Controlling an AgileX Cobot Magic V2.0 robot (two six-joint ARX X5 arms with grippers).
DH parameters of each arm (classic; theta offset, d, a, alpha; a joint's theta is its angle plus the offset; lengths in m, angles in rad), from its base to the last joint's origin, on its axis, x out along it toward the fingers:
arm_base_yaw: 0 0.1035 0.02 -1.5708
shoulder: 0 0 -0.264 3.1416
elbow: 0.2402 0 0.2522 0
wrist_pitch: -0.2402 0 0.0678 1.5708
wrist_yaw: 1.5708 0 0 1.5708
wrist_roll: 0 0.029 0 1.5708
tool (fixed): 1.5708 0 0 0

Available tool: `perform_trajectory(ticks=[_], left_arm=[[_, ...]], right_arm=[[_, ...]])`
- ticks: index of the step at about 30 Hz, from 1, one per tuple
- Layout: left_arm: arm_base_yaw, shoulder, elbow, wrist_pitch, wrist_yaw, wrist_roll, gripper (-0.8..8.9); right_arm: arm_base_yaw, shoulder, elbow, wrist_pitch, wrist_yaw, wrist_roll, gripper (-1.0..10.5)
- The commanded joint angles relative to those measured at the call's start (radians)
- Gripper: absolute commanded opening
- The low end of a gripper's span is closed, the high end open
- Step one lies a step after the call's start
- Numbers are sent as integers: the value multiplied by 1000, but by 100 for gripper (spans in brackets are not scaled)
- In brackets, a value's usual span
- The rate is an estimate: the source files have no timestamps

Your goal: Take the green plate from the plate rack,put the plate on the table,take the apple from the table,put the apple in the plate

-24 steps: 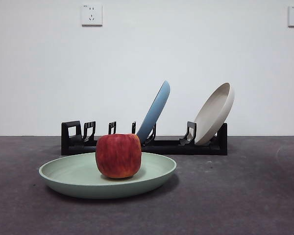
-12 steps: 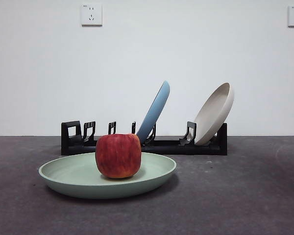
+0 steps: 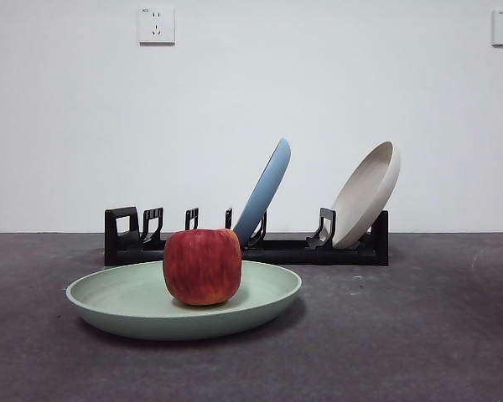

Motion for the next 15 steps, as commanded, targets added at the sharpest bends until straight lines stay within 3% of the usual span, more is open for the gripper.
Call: perform_trajectory(ticks=[1,5,10,15], left_arm=[[3,-2,-13,2,-1,-10,-4],[3,-2,-13,2,-1,-10,-4],[3,-2,-13,2,-1,-10,-4],[3,-2,-13,2,-1,-10,-4]], right_arm=[[-41,-22,2,65,5,-92,1],[-142,-68,-2,281,-29,-112,1],[-339,-138,-56,541,-228,-78,1],[-504,-252,-222,676,-235,-63,1]])
